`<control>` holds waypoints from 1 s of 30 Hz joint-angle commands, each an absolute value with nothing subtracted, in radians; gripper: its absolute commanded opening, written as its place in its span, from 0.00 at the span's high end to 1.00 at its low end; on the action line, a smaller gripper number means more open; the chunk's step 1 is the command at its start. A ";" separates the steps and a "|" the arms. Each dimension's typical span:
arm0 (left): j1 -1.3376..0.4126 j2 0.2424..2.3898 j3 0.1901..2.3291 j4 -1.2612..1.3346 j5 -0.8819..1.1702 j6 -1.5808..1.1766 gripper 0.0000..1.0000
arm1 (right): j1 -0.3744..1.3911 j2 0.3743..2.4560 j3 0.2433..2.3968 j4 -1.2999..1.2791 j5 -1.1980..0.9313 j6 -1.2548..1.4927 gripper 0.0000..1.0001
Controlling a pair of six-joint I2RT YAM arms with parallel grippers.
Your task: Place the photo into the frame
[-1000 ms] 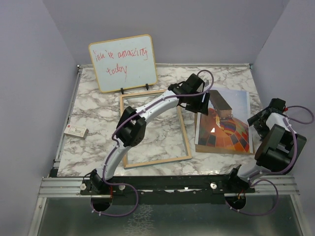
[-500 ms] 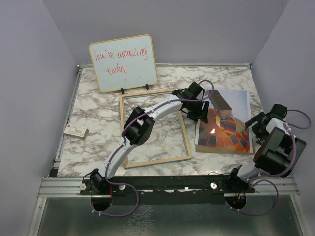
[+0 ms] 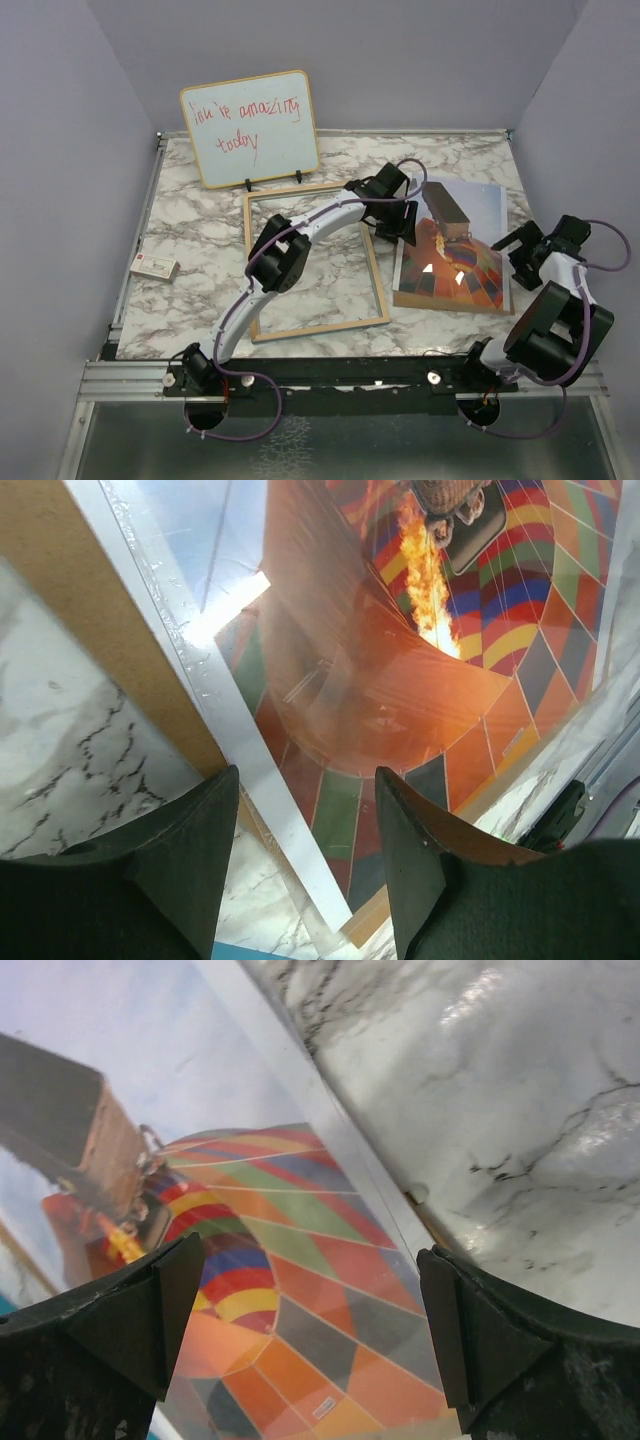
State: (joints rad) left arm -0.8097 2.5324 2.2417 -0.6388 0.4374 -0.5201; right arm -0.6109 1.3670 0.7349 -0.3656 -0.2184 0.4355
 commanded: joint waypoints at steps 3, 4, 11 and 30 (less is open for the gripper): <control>-0.798 2.574 2.226 -0.681 0.428 -0.529 0.42 | -0.598 1.294 0.682 -0.383 -0.476 0.503 0.03; -0.793 2.570 2.226 -0.682 0.436 -0.531 0.42 | -0.598 1.288 0.682 -0.389 -0.487 0.507 0.03; -0.748 2.551 2.212 -0.681 0.457 -0.534 0.42 | -0.598 1.213 0.659 -0.418 -0.577 0.509 0.05; -0.672 2.496 2.127 -0.718 0.316 -0.441 0.42 | -0.598 1.237 0.495 -0.280 -0.690 0.539 0.07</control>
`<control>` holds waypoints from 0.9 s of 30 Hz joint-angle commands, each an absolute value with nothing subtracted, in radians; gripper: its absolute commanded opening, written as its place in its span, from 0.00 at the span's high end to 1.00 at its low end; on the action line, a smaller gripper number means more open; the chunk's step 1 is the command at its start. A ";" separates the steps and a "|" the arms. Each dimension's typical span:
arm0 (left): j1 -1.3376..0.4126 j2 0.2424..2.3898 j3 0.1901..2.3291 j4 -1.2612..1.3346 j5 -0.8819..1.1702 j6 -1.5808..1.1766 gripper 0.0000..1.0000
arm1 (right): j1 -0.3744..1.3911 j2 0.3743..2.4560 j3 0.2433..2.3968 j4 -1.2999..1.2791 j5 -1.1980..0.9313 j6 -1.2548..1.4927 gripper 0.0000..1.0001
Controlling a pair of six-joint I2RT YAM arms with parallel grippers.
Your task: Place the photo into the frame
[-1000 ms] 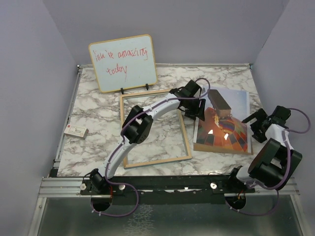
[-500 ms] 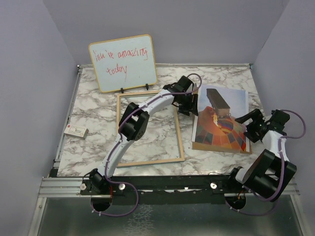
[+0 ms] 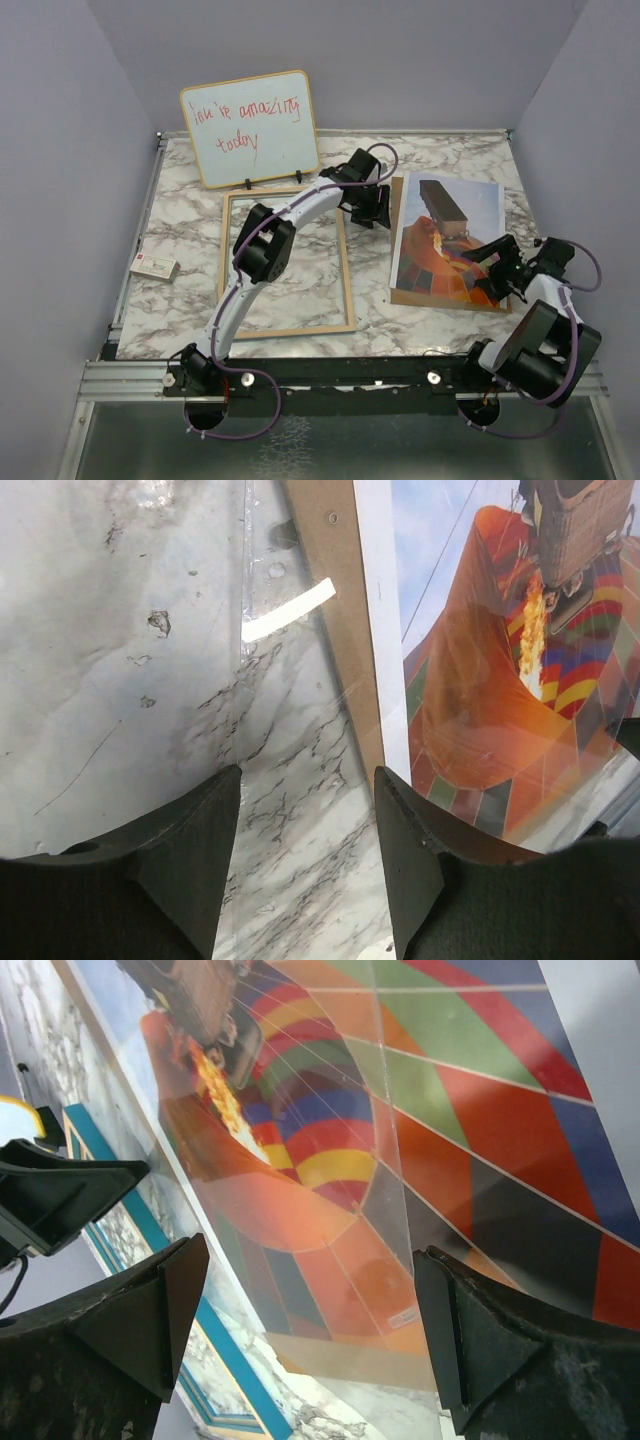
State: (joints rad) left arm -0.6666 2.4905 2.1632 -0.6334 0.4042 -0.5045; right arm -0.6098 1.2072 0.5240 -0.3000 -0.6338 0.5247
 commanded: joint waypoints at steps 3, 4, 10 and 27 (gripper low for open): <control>-0.673 2.494 2.131 -0.719 0.314 -0.429 0.42 | -0.598 1.266 0.488 -0.279 -0.651 0.530 0.11; -0.672 2.494 2.132 -0.720 0.314 -0.427 0.42 | -0.598 1.275 0.487 -0.281 -0.633 0.525 0.11; -0.672 2.505 2.122 -0.723 0.340 -0.431 0.42 | -0.598 1.303 0.455 -0.259 -0.591 0.506 0.14; -0.672 2.549 2.142 -0.730 0.360 -0.469 0.42 | -0.590 1.091 0.317 0.111 -1.114 0.731 0.13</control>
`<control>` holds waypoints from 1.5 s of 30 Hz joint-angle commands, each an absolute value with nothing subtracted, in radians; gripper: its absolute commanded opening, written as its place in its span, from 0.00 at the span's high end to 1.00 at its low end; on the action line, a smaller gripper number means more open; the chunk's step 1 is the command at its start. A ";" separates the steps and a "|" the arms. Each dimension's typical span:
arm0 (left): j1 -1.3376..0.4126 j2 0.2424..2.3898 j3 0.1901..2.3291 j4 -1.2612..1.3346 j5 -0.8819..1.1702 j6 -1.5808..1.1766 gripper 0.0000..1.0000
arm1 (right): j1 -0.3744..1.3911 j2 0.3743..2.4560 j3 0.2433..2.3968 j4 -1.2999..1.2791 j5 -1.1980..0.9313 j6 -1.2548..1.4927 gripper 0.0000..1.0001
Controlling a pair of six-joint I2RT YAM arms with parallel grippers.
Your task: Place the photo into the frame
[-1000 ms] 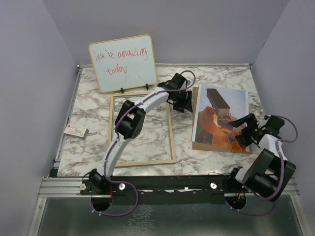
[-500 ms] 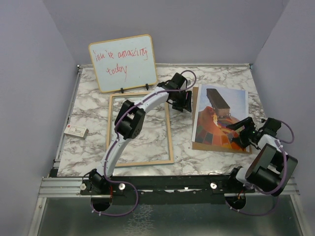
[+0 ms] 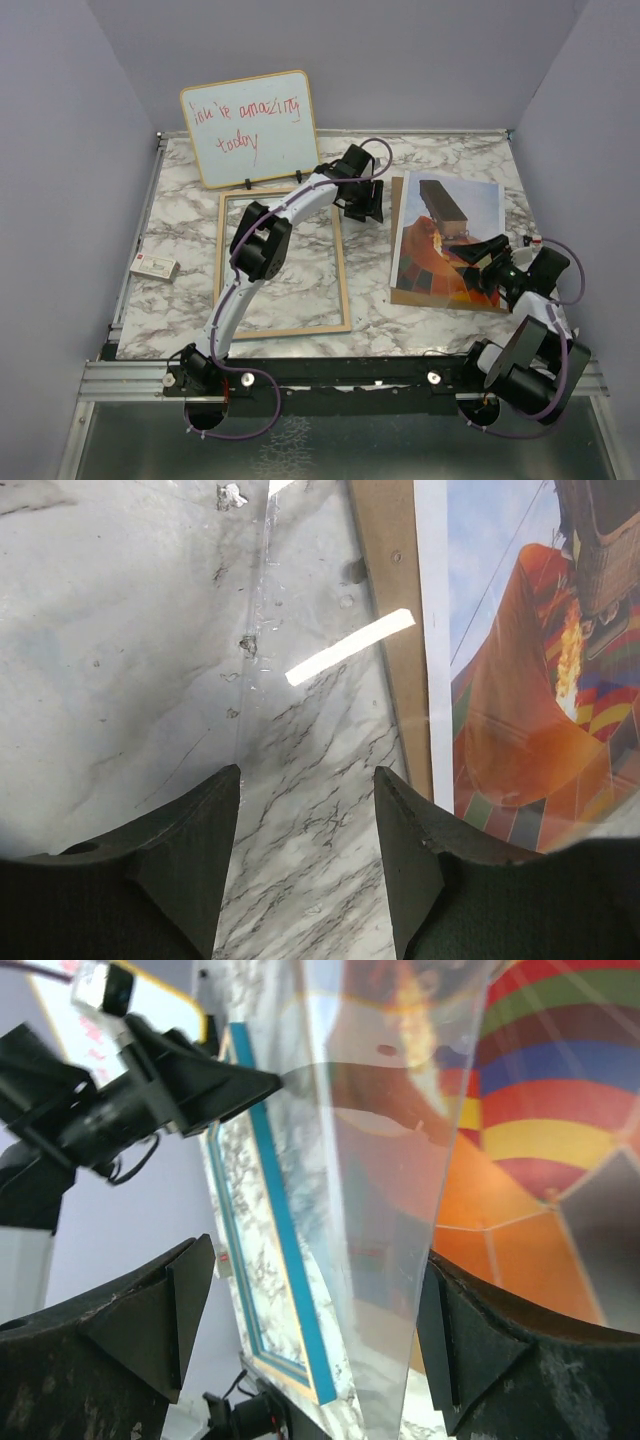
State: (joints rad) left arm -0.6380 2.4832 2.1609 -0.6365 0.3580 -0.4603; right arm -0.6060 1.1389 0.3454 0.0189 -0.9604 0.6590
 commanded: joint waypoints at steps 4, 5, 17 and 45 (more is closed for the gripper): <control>-0.672 2.554 2.151 -0.735 0.355 -0.469 0.42 | -0.562 1.071 0.305 0.133 -1.111 0.740 0.14; -0.672 2.555 2.154 -0.736 0.354 -0.471 0.42 | -0.557 1.071 0.311 0.115 -1.101 0.729 0.15; -0.665 2.516 2.166 -0.744 0.344 -0.468 0.42 | -0.540 1.083 0.402 0.002 -0.965 0.663 0.88; -0.390 2.002 2.052 -0.799 0.010 -0.412 0.20 | -0.417 0.960 0.890 0.055 -0.999 1.045 0.99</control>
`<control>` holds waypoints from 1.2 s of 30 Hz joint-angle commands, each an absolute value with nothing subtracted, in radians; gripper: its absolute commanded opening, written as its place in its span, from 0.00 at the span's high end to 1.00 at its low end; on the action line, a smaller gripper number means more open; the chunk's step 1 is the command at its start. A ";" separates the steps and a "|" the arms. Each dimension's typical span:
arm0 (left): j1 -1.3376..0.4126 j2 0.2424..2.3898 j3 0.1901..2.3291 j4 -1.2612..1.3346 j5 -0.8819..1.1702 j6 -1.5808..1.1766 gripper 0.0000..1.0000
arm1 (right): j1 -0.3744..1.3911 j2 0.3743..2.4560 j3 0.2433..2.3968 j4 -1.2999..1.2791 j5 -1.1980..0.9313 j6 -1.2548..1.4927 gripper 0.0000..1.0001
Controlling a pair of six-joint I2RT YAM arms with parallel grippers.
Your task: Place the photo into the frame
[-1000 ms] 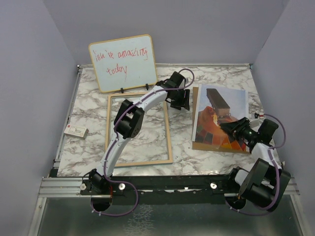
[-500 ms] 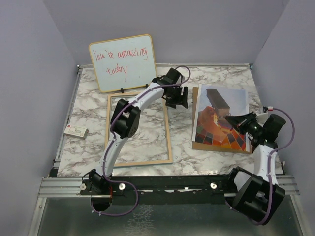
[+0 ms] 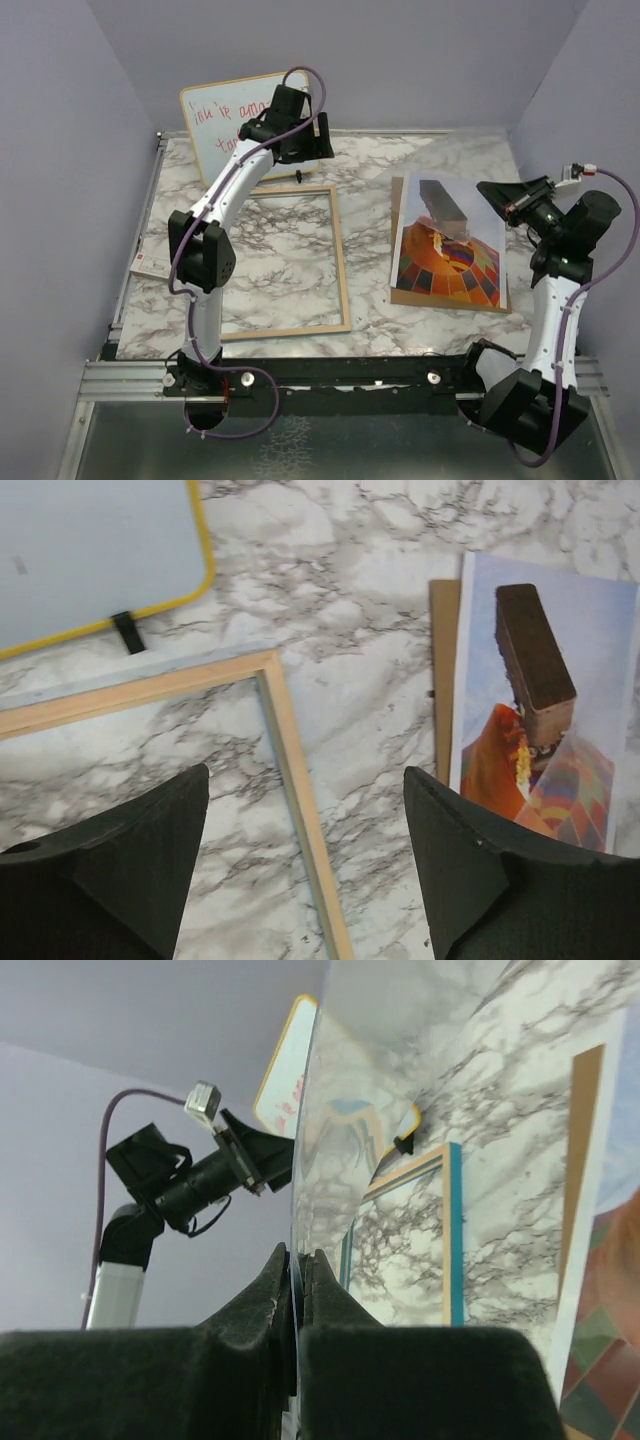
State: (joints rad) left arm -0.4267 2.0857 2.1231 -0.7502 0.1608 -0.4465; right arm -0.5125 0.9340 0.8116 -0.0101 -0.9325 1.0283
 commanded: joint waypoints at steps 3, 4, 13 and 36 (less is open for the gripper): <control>-0.334 1.938 1.967 -0.804 -0.065 -0.393 0.17 | -0.283 0.998 0.940 0.016 -0.974 0.978 0.99; -0.315 1.921 1.937 -0.805 -0.073 -0.388 0.15 | -0.249 1.008 0.957 0.005 -0.971 0.960 0.99; -0.148 1.789 1.655 -0.797 -0.107 -0.413 0.01 | 0.008 1.134 1.101 -0.151 -0.984 0.850 0.99; 0.106 1.625 1.102 -0.647 -0.005 -0.439 0.23 | 0.459 1.476 1.167 -0.024 -0.905 0.853 0.99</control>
State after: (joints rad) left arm 0.1059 1.6188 1.1400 -0.6937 -0.0753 -0.4408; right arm 0.4591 1.4616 1.1141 -0.0792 -0.9131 0.8806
